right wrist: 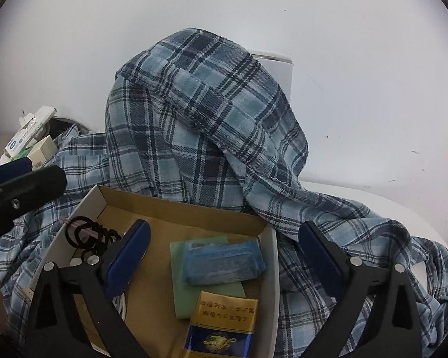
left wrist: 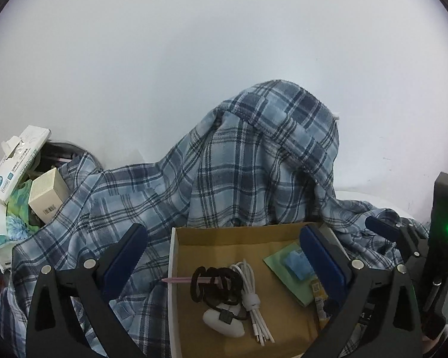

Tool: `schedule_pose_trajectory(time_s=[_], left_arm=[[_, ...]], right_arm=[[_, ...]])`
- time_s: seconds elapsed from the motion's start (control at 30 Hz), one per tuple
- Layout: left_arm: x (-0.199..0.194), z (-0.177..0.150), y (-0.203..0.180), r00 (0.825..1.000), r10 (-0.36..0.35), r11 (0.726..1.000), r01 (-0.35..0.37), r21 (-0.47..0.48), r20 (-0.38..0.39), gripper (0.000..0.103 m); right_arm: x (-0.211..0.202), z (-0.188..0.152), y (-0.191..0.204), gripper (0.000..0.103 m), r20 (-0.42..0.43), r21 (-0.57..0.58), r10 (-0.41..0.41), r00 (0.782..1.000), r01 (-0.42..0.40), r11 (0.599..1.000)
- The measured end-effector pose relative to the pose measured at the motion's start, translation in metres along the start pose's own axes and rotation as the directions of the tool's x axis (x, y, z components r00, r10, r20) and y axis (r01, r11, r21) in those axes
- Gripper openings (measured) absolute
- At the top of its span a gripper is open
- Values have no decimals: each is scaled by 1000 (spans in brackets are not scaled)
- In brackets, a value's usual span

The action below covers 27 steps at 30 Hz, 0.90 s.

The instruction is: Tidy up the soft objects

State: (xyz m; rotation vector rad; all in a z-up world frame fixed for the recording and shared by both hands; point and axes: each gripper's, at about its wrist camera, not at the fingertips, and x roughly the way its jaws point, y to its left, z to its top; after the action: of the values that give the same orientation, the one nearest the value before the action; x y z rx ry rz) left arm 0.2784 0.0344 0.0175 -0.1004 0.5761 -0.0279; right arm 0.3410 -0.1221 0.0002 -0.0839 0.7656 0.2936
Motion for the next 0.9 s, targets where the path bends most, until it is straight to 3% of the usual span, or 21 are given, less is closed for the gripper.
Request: schedule_pose_trajectory(time_s=[0.27, 0.43, 0.63, 0.73, 0.9], left_arm=[[-8, 6, -12, 1000, -8, 999, 7, 42, 18, 103], [-41, 19, -24, 996, -30, 997, 24, 73, 85, 103], [-101, 33, -39, 978, -53, 994, 32, 109, 201, 103], [-127, 32, -48, 967, -58, 990, 23, 142, 248, 103], [-171, 20, -57, 948, -84, 989, 41, 145, 307, 103]], right_arm=[[-5, 3, -6, 99, 17, 19, -2, 1000, 2, 1000], [-21, 15, -14, 99, 40, 51, 17, 999, -19, 998], [-72, 38, -28, 99, 130, 87, 32, 991, -44, 995], [-106, 46, -30, 99, 184, 66, 2, 983, -15, 998], [-173, 38, -26, 99, 299, 26, -39, 953, 33, 999]])
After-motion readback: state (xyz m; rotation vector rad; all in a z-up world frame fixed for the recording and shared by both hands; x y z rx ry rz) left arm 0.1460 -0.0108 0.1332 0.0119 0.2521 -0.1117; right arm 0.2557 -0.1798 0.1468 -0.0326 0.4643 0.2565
